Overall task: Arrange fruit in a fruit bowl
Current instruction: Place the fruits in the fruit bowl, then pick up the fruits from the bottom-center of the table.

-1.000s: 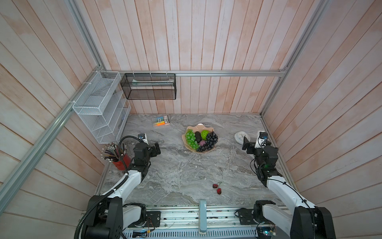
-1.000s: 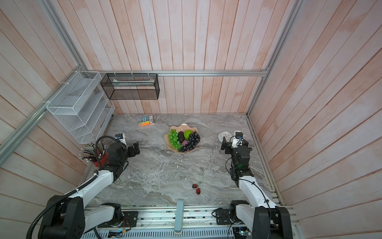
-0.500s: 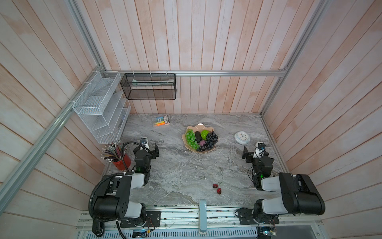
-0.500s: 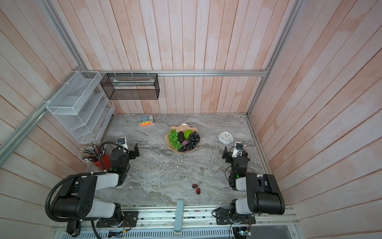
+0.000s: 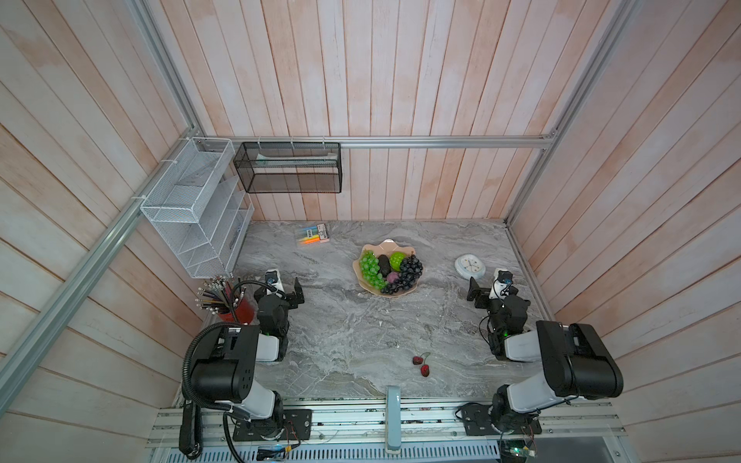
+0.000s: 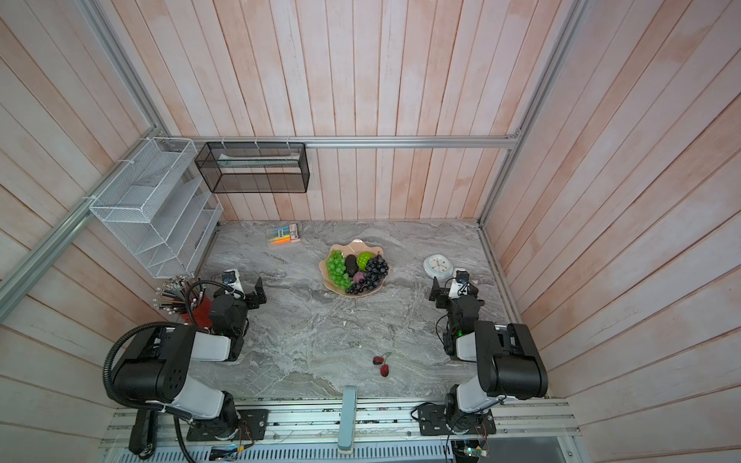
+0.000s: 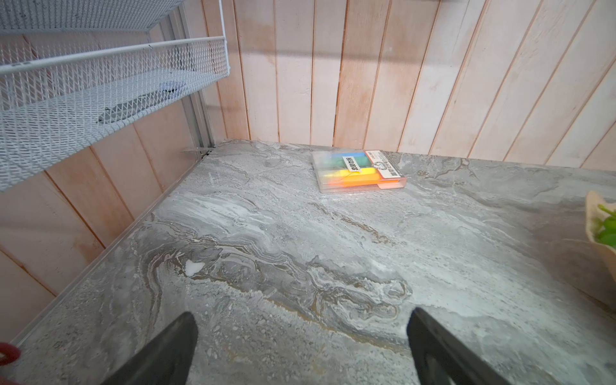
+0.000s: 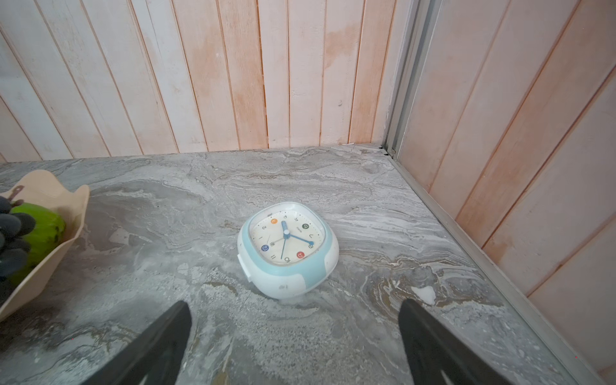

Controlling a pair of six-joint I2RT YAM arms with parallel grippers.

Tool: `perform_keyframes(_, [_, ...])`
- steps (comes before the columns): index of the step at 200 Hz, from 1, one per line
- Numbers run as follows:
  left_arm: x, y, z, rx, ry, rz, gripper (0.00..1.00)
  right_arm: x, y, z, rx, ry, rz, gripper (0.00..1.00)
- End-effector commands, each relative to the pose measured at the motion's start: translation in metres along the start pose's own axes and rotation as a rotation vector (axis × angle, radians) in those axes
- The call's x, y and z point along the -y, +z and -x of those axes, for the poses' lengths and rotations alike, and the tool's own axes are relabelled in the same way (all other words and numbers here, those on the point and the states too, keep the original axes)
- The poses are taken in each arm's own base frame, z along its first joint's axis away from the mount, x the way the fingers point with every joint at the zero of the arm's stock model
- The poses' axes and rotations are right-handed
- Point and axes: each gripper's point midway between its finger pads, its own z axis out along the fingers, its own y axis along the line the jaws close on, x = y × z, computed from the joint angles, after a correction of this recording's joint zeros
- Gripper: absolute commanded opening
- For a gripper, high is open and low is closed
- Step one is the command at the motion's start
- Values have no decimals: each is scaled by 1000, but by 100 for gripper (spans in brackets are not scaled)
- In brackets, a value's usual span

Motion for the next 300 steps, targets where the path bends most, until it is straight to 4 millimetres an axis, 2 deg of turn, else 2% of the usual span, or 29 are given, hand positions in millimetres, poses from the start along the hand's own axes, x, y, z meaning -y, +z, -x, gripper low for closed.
perform_keyframes(1, [0,-2,12,50,-16,-6,100,-2,1,3,-1,-3,13,98])
perform_keyframes(114, [0,-2,14,56,-19,-8,100,0,1,4,2,0,4,98])
perform_keyframes(120, [-7,-2,19,71,-27,38,100,2,1,7,12,5,-10,98])
perform_keyframes(126, [-8,1,17,27,-36,53,100,6,0,12,25,13,-34,98])
perform_keyframes(141, [-19,12,26,-58,-25,138,100,16,-1,26,34,40,-94,98])
perform_keyframes(151, [-27,20,33,-113,-13,185,100,19,3,39,7,64,-109,91])
perform_keyframes(165, [-28,25,39,-160,-14,204,100,22,11,52,-82,170,-141,78])
perform_keyframes(174, [-30,25,38,-206,-52,241,100,10,13,56,-167,192,-87,72])
perform_keyframes(185, [-30,22,37,-260,-94,270,100,-8,12,61,-230,233,-36,68])
perform_keyframes(209, [-11,10,32,-367,-167,280,100,-51,-7,46,-404,270,56,66])
perform_keyframes(235, [27,-6,30,-426,-211,190,100,-102,-55,11,-611,264,153,64])
perform_keyframes(248, [43,-14,34,-430,-234,140,100,-119,-81,-6,-720,254,176,64])
perform_keyframes(286, [60,-28,51,-408,-275,62,100,-167,-150,-58,-1011,388,316,64])
perform_keyframes(300, [64,-30,56,-402,-290,35,100,-178,-171,-76,-1106,398,326,66])
